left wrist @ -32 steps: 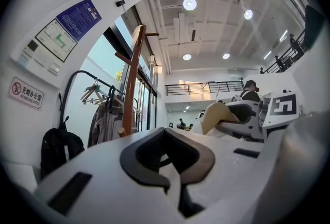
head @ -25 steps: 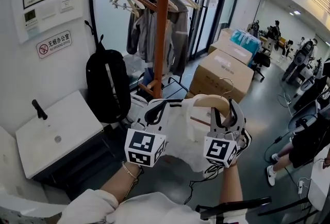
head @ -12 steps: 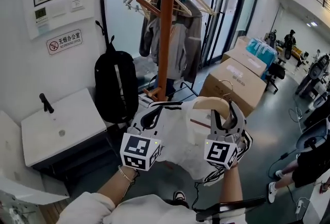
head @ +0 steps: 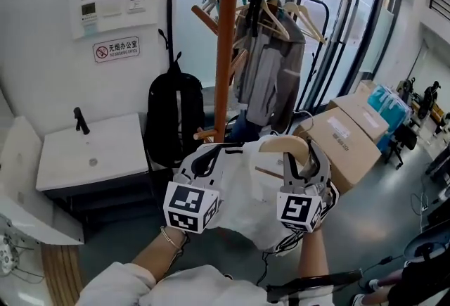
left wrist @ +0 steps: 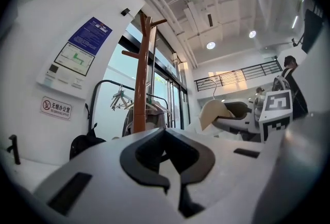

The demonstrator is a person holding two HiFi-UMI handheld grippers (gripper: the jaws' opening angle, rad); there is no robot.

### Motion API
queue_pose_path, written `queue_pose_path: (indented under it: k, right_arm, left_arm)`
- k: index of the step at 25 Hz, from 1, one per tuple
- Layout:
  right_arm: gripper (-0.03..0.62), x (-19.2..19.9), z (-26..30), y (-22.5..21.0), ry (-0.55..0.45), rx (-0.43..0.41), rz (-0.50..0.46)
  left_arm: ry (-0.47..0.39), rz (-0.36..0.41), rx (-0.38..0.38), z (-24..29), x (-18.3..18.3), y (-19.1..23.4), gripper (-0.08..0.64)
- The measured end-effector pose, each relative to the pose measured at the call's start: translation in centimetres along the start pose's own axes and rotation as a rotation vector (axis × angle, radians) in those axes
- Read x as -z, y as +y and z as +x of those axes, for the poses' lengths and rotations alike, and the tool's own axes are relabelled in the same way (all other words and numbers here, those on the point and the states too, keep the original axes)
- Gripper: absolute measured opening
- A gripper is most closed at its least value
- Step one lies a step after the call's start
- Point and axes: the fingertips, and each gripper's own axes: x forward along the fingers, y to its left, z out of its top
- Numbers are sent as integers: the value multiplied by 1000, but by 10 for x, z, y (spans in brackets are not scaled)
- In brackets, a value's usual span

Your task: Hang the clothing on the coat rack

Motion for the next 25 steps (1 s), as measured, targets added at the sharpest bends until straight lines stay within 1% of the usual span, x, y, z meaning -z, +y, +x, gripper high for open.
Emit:
queue_pose_path:
  k: [4,8,9,11,14,16,21,25]
  right_arm:
    - [230,8,10,-8,-39,-45,18]
    - [230,0,22,-9,-98,-92,30]
    - [230,-1,24,-6,-111,-112,39]
    - [230,-5,26,0,-142,-159,50]
    - [230,-11,30,4,-178,-215,48]
    - [230,-15,34,3,-187,-233,50]
    - [230,-41,39,-5,-254,-260,53]
    - [230,-63,38,-13,-316,-305,64]
  left_arm:
    - [24,27,-38,4,1,-11,6]
    - [10,93,-83,1,-16,-4,6]
    - [11,99,-104,-2,-18,1,6]
    - [9,84,-138,-7,-21,10,6]
    - [-4,39,-142,-12,-25,14,6]
    - [-16,31,-141,-16,-31,13,6]
    - [-48,85,-154,-24,-57,16,6]
    - [-58,114,-154,-28,-79,17,6]
